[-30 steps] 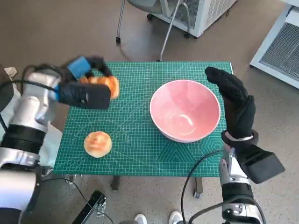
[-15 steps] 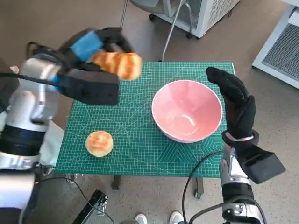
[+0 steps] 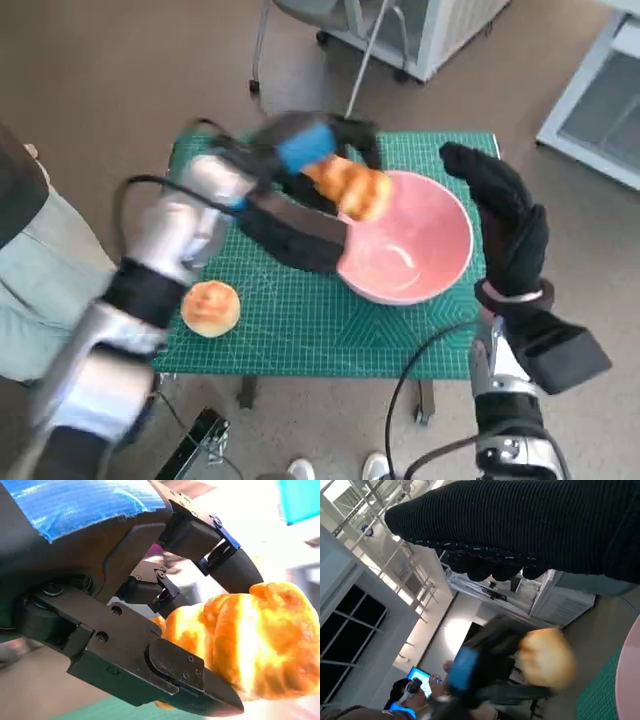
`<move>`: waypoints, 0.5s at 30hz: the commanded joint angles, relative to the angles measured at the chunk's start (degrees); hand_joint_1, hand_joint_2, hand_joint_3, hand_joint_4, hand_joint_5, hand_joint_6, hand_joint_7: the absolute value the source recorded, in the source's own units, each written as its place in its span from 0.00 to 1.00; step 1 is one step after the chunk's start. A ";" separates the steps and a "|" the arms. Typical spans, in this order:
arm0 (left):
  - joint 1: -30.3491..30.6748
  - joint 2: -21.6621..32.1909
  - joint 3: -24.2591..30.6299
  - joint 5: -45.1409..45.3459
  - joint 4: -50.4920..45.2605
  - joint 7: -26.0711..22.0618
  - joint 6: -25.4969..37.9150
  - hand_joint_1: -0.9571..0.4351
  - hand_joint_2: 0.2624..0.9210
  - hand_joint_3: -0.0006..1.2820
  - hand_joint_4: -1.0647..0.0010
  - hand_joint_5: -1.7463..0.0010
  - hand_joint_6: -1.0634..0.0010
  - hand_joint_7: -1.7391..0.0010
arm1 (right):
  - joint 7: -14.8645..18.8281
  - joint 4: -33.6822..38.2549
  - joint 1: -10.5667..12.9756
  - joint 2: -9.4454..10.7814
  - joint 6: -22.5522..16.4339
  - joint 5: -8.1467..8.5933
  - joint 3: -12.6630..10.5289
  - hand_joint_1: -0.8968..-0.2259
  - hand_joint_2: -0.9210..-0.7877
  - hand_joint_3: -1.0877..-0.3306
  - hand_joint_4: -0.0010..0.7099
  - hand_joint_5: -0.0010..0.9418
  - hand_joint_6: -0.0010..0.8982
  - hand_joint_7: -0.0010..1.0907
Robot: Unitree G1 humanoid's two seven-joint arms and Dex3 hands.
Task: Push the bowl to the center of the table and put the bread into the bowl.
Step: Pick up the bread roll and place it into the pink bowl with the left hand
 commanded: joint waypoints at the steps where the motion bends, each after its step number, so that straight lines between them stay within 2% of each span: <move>1: -3.51 -3.09 -2.87 2.02 5.23 1.29 -0.76 0.69 0.98 0.10 0.42 0.33 0.43 0.27 | 0.59 0.50 1.74 -0.46 0.43 0.64 -0.33 0.49 0.00 0.52 0.51 0.01 0.06 0.72; 2: -3.86 -3.62 -3.61 2.58 6.32 1.75 -0.89 0.69 0.95 0.14 0.41 0.34 0.44 0.25 | 0.76 0.49 1.85 -0.58 0.46 0.92 -0.45 0.49 0.00 0.52 0.51 0.01 0.06 0.71; 4: -4.33 -4.45 -4.77 3.48 7.99 2.61 -1.08 0.69 0.81 0.28 0.42 0.33 0.47 0.20 | 1.08 0.51 2.09 -0.83 0.46 1.42 -0.68 0.48 0.00 0.52 0.51 0.01 0.08 0.69; 6: -4.53 -5.11 -5.57 4.09 9.12 3.22 -1.09 0.69 0.80 0.29 0.41 0.34 0.48 0.19 | 1.28 0.52 2.39 -1.06 0.38 1.74 -0.95 0.48 0.00 0.53 0.51 0.01 0.09 0.67; 9: -4.64 -6.02 -6.22 4.07 10.71 3.28 -1.32 0.69 0.93 0.17 0.41 0.34 0.49 0.22 | 1.31 0.63 2.77 -1.53 0.16 1.92 -1.47 0.48 0.00 0.54 0.52 0.01 0.12 0.64; 11: -4.41 -6.24 -5.87 3.21 11.30 2.95 -2.00 0.69 0.96 0.14 0.44 0.31 0.47 0.25 | 1.10 0.61 3.01 -1.68 0.01 1.79 -1.66 0.47 0.00 0.54 0.52 0.01 0.12 0.63; 13: -4.10 -6.45 -5.39 2.26 12.02 2.87 -2.67 0.69 0.98 0.14 0.49 0.23 0.47 0.30 | 0.70 0.51 3.21 -1.72 -0.14 1.47 -1.75 0.47 0.00 0.55 0.53 0.01 0.13 0.62; 15: -3.66 -6.42 -4.97 1.39 12.42 2.29 -3.32 0.69 0.99 0.16 0.52 0.20 0.49 0.30 | 0.21 0.06 3.53 -1.69 -0.14 1.06 -1.79 0.47 0.00 0.55 0.53 0.01 0.13 0.62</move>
